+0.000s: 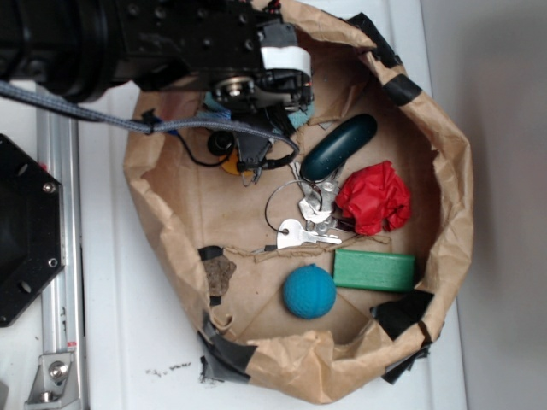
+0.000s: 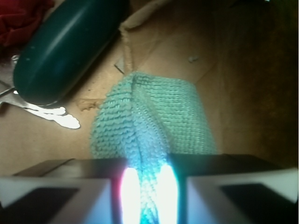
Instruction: Grab the blue cloth.
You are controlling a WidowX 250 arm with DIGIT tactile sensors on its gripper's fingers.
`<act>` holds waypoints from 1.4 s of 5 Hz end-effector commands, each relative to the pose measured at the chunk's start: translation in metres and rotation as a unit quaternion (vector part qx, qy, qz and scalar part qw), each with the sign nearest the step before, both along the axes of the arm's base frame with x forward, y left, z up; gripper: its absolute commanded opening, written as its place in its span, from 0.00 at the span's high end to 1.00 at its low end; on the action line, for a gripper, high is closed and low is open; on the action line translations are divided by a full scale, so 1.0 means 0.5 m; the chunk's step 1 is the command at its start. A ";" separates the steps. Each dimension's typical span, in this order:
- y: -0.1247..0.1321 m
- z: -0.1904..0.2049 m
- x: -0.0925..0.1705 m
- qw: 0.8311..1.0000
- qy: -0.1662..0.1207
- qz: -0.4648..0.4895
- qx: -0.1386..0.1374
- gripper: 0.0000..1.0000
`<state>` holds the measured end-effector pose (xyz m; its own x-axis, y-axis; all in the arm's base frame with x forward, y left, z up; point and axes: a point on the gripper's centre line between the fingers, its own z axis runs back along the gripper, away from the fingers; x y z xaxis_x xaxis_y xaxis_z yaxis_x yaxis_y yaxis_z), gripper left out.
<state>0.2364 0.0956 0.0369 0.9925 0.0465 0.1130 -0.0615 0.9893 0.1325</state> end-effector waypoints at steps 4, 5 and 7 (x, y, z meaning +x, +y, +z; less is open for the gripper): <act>-0.110 0.205 0.061 0.993 -0.093 -0.020 -0.063 1.00; -0.123 0.237 0.079 0.995 -0.072 0.001 -0.068 1.00; -0.131 0.256 0.049 0.998 -0.027 0.045 -0.043 1.00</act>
<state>0.2545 0.0300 0.1410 0.9855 0.1484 0.0820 -0.1526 0.9871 0.0479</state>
